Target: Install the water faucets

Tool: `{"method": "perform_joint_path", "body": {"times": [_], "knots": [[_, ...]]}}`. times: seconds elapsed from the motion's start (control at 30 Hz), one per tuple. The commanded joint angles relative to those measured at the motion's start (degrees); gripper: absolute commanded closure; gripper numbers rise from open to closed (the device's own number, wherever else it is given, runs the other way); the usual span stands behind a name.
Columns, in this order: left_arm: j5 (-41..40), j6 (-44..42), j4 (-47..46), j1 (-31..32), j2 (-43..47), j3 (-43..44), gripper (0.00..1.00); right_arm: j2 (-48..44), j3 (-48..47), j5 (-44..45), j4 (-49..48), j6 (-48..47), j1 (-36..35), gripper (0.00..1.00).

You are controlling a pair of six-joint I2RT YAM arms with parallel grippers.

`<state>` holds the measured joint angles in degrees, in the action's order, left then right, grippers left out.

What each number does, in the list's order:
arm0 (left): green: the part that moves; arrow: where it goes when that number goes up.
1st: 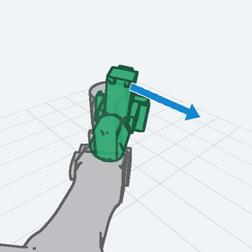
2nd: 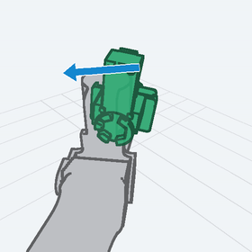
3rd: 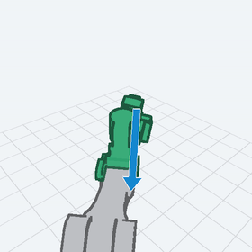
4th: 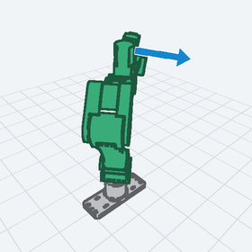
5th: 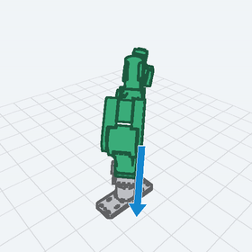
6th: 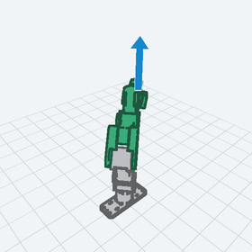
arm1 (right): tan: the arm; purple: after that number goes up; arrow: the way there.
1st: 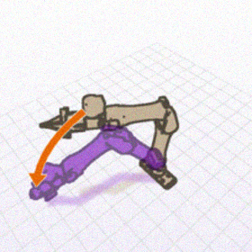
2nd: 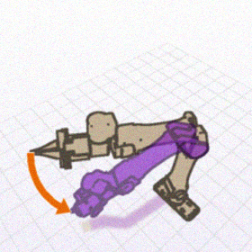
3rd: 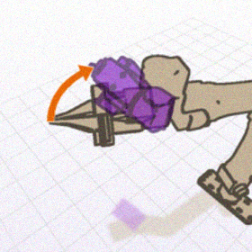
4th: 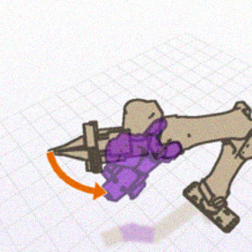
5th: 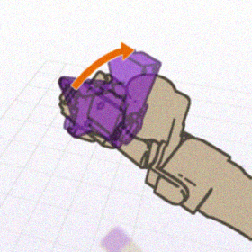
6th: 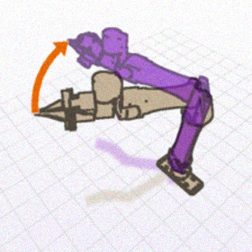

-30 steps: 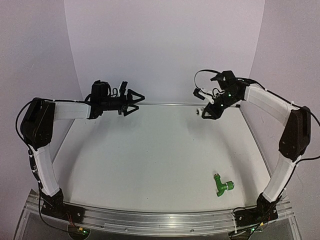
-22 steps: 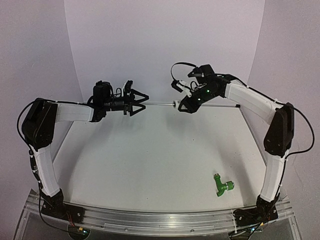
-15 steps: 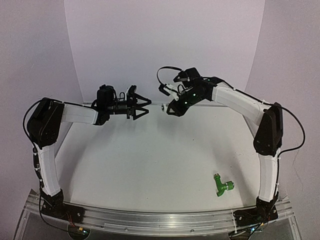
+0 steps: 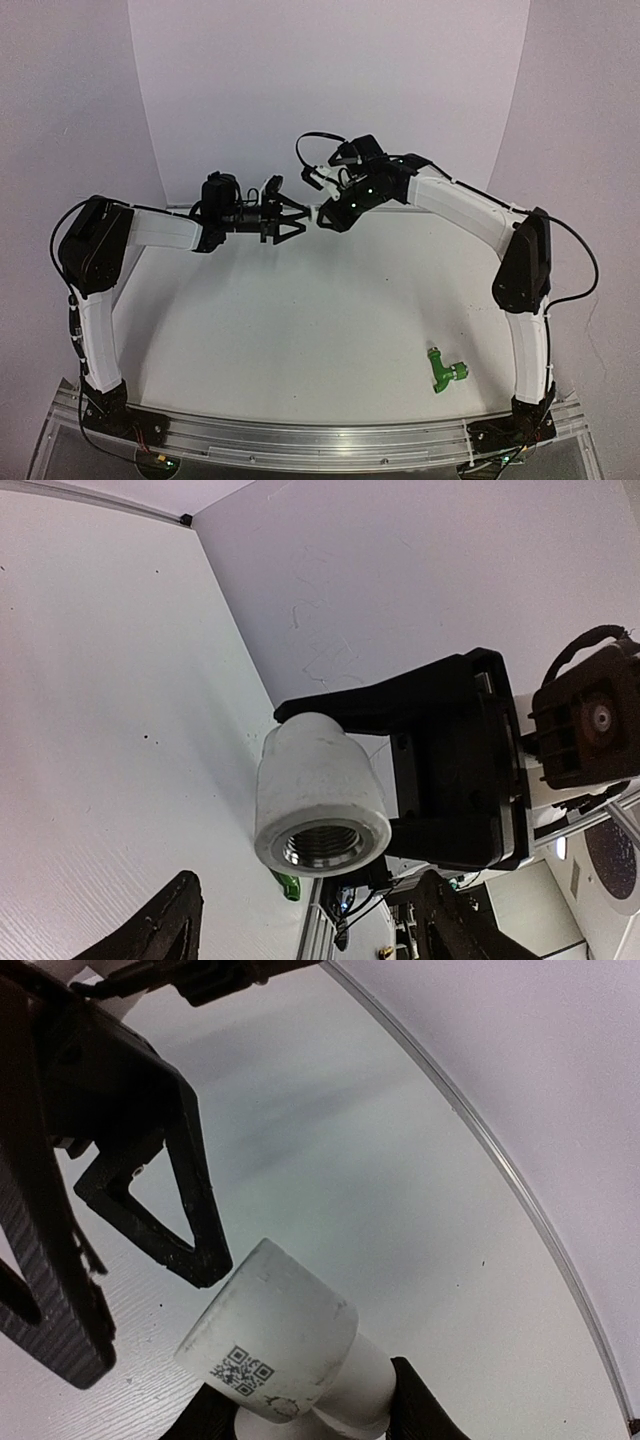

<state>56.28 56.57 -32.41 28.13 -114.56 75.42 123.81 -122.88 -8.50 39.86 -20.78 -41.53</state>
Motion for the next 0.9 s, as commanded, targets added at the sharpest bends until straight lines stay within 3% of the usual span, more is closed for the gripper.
{"method": "perform_joint_path", "body": {"times": [0.0,0.37,0.53,0.57,0.63,0.7,0.77,0.87], "knots": [[1.49,-1.11,-0.66,0.34,0.06,2.62,0.29,1.52,-3.0,0.69,-1.77,1.08,-1.38,0.75],[3.38,0.12,-2.21,0.35,-0.67,3.13,0.46,1.62,-3.33,-0.01,-2.03,1.1,-1.98,0.74],[3.95,0.75,-3.49,0.35,-0.57,2.89,0.7,1.01,-3.3,-1.84,-2.09,1.26,-1.98,0.69],[4.09,1.09,-4.04,0.35,-0.54,2.74,0.74,0.7,-3.13,-2.48,-2.02,1.27,-2.01,0.63],[4.56,1.79,-5.75,0.35,-0.52,2.31,0.81,-0.57,-2.21,-4.7,-1.72,1.05,-1.98,0.35],[5.69,2.54,-7.73,0.28,-0.44,1.95,0.85,-2.19,-1.08,-7.15,-1.48,0.8,-1.93,0.15],[6.87,3.42,-9.95,0.26,-0.12,1.53,0.88,-4.27,0.41,-10.45,-0.99,0.36,-1.69,0.05],[9.57,6.44,-15.53,0.26,0.06,0.8,0.91,-7.68,2.56,-18.0,0.07,0.31,-0.57,0.02]]}}
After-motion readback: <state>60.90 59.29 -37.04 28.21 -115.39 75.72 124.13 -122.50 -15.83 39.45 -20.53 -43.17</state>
